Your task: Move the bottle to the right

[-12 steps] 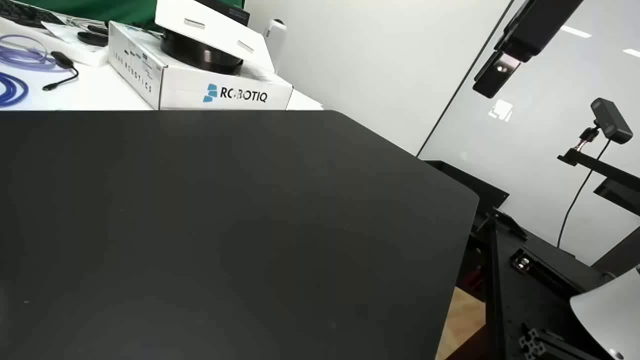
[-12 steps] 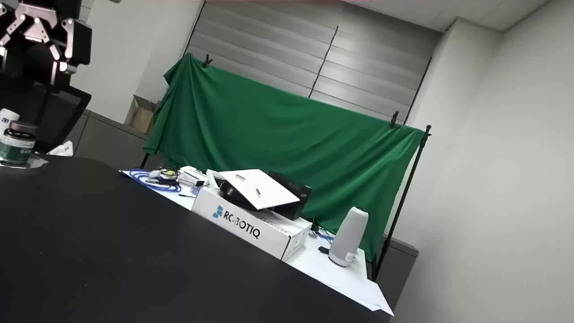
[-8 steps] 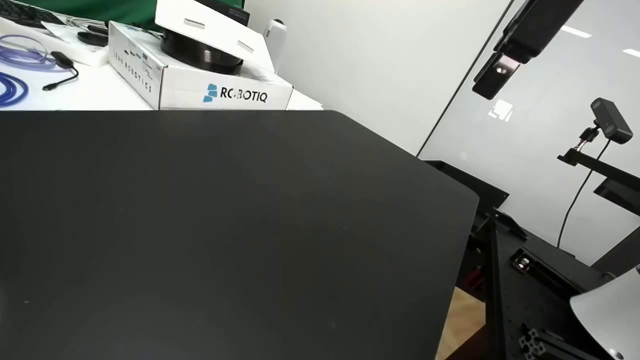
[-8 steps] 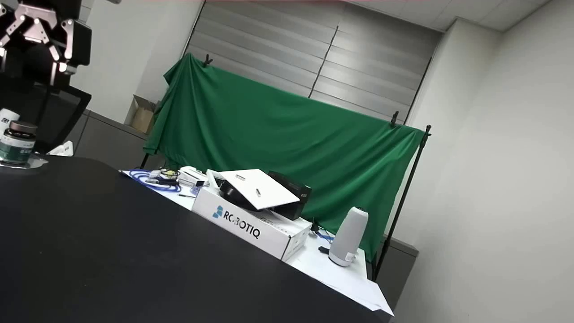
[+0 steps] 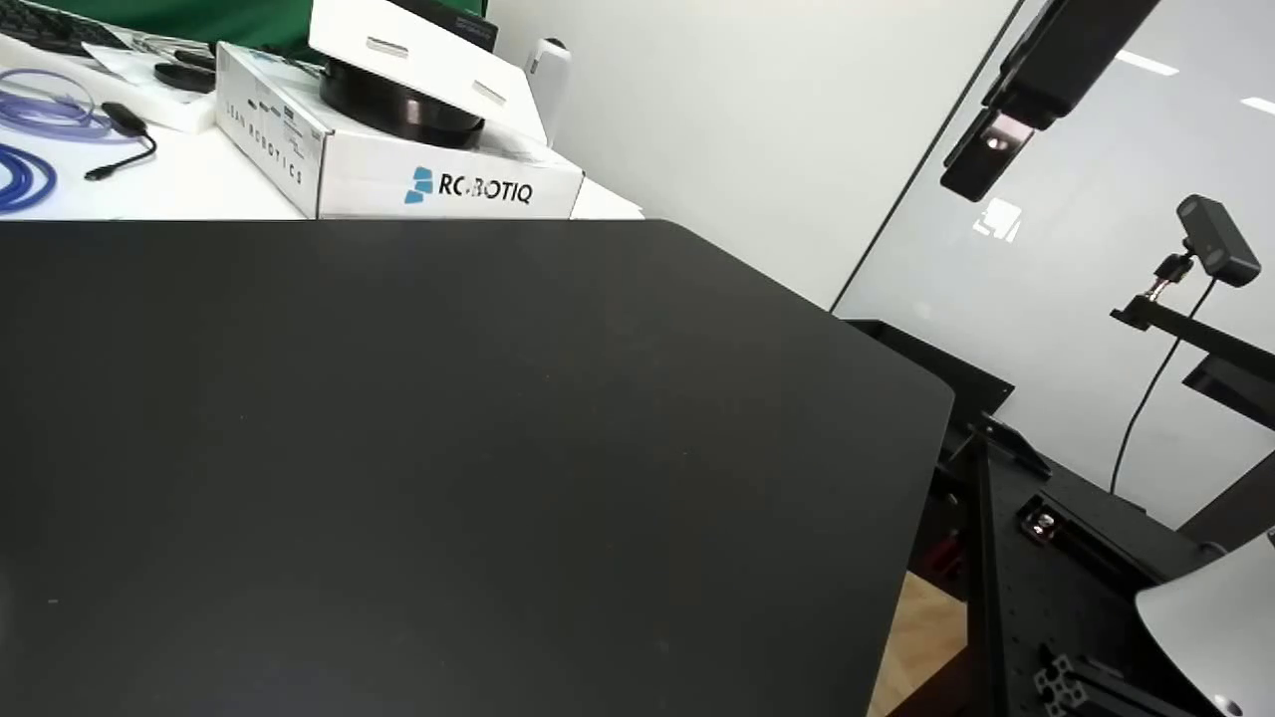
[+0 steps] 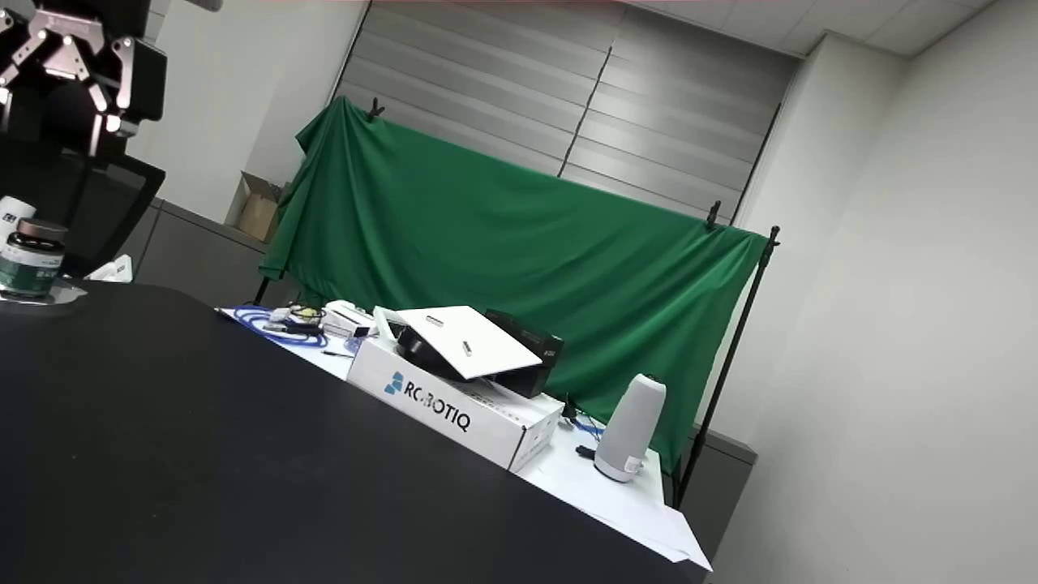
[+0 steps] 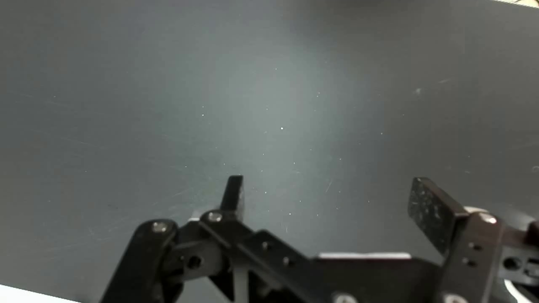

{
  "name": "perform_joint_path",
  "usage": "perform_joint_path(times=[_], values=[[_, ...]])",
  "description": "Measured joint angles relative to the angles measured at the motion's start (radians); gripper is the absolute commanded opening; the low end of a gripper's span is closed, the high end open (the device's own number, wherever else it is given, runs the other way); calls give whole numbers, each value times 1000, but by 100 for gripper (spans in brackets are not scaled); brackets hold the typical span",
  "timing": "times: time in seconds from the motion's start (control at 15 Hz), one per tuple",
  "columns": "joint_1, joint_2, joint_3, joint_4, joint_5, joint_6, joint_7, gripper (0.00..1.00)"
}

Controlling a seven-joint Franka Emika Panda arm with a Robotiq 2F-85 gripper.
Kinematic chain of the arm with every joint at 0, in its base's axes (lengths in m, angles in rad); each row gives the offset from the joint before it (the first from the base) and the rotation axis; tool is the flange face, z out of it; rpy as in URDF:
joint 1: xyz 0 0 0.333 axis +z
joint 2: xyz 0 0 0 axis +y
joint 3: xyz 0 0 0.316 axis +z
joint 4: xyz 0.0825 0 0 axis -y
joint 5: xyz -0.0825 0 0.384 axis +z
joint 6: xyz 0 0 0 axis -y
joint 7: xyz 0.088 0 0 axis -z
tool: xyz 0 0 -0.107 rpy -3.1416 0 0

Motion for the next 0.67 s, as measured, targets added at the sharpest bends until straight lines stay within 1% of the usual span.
perform_joint_path(times=[0.2,0.33,0.53,0.67], values=[[-1,8,-4,2,-13,9,0,100],[-14,18,-6,28,-57,32,0,100],[-45,73,-6,131,-147,48,0,100],[-50,130,1,210,-199,48,1,100]])
